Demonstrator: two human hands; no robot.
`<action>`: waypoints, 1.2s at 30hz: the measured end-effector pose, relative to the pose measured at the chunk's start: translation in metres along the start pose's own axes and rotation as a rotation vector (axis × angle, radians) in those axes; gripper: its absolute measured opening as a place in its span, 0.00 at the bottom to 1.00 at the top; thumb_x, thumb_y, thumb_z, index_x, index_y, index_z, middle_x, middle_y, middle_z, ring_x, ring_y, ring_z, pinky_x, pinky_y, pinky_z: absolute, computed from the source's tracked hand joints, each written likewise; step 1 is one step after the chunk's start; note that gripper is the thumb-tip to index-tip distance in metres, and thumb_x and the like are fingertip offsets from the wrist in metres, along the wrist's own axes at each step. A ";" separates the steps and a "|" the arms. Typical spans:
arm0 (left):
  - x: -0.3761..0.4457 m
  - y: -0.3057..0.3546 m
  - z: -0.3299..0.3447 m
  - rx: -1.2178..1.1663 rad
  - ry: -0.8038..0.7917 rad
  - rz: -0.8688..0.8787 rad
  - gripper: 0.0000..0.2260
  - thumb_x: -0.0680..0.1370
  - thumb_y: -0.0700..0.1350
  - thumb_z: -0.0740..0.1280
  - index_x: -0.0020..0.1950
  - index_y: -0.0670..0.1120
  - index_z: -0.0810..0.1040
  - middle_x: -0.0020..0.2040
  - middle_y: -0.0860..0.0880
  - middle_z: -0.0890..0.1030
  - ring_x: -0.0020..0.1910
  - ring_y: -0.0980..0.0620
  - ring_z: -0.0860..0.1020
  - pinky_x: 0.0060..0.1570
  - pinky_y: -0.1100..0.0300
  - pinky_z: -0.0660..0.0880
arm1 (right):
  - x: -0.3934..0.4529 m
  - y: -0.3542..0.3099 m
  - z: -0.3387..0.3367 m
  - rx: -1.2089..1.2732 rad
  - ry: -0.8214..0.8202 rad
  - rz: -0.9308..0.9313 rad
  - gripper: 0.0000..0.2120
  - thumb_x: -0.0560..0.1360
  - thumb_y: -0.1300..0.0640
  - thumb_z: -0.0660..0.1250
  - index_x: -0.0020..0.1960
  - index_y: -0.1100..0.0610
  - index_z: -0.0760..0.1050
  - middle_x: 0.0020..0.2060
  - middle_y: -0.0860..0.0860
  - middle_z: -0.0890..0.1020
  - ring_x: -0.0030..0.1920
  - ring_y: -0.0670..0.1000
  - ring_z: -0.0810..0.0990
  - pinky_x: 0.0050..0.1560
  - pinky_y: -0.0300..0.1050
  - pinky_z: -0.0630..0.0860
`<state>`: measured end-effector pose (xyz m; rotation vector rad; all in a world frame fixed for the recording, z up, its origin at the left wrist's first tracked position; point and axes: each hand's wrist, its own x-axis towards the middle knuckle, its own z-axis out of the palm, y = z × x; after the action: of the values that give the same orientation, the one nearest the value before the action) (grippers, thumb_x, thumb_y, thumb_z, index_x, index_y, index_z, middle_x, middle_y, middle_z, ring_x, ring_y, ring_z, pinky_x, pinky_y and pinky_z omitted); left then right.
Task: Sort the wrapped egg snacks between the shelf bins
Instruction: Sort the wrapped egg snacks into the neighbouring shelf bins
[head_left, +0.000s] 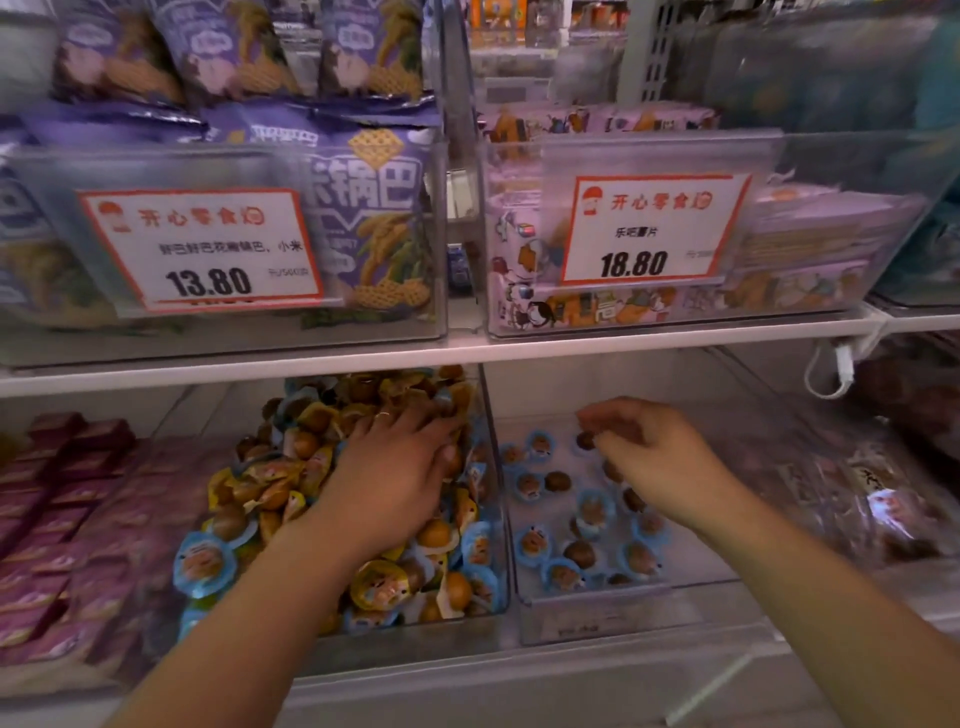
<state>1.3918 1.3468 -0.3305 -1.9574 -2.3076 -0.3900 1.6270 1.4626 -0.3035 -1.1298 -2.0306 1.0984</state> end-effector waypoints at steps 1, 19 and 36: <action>0.000 -0.002 -0.001 -0.023 -0.010 -0.009 0.19 0.82 0.54 0.57 0.73 0.57 0.69 0.69 0.52 0.72 0.64 0.45 0.72 0.62 0.48 0.68 | -0.003 -0.004 0.005 0.014 0.000 -0.056 0.13 0.76 0.67 0.64 0.54 0.51 0.80 0.45 0.46 0.83 0.37 0.33 0.78 0.36 0.24 0.70; -0.037 -0.037 -0.031 -0.227 0.136 0.094 0.15 0.78 0.43 0.69 0.65 0.52 0.79 0.57 0.51 0.82 0.57 0.51 0.78 0.57 0.58 0.73 | -0.017 -0.057 0.087 -0.984 -0.132 -0.401 0.22 0.73 0.46 0.67 0.66 0.47 0.77 0.78 0.53 0.56 0.78 0.60 0.47 0.77 0.62 0.46; -0.052 0.056 -0.032 -1.020 0.459 -0.107 0.18 0.74 0.46 0.75 0.61 0.60 0.77 0.55 0.63 0.81 0.56 0.63 0.79 0.53 0.69 0.75 | -0.043 -0.078 0.083 0.828 -0.133 0.183 0.08 0.78 0.57 0.67 0.53 0.59 0.81 0.38 0.55 0.84 0.28 0.49 0.76 0.21 0.39 0.65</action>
<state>1.4525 1.2967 -0.3042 -1.6888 -2.0362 -2.0869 1.5513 1.3695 -0.2818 -0.8106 -1.3154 1.8979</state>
